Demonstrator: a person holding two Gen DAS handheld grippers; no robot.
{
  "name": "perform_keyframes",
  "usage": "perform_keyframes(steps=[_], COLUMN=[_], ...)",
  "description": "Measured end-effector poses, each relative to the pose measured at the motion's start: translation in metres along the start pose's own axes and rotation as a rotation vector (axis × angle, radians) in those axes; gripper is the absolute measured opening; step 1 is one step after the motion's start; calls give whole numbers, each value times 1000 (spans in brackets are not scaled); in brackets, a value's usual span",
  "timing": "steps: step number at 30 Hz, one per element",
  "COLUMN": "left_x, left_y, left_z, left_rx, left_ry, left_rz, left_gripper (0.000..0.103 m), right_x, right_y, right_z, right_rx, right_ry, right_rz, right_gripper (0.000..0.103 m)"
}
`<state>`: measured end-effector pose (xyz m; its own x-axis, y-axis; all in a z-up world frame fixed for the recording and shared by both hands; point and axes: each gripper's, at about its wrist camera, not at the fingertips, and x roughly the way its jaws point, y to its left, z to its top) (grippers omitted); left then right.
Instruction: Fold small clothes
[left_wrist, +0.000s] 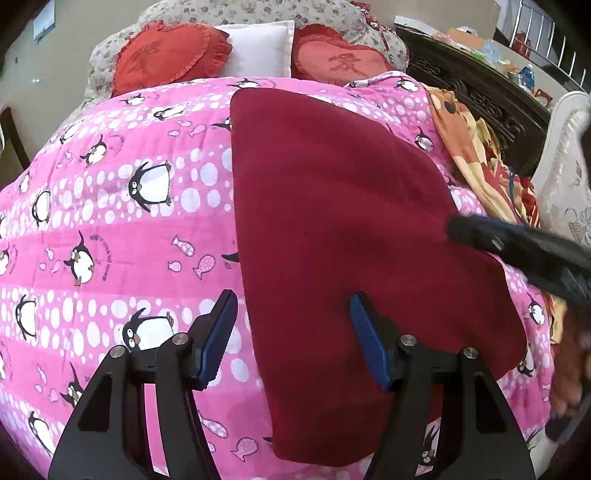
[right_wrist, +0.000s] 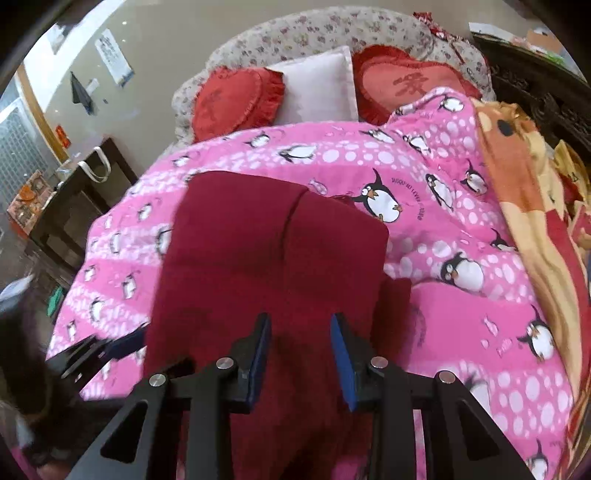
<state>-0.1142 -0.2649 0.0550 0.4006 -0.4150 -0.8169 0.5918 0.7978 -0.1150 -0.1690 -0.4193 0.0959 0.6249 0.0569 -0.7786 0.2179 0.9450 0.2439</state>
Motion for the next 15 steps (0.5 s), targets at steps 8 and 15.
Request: perform_keyframes(steps=[8,15], left_x=[-1,-1], left_y=[-1,-3], left_z=[-4,-6], left_rx=[-11,-10], left_ry=[-1,-5], left_rz=[7,19], left_gripper=[64,65], right_x=[5,11], right_y=[-5,-22], right_z=[-42,-50], right_rx=[-1,88], right_ry=[50,61], right_rz=[-96,-26], right_gripper=[32,32])
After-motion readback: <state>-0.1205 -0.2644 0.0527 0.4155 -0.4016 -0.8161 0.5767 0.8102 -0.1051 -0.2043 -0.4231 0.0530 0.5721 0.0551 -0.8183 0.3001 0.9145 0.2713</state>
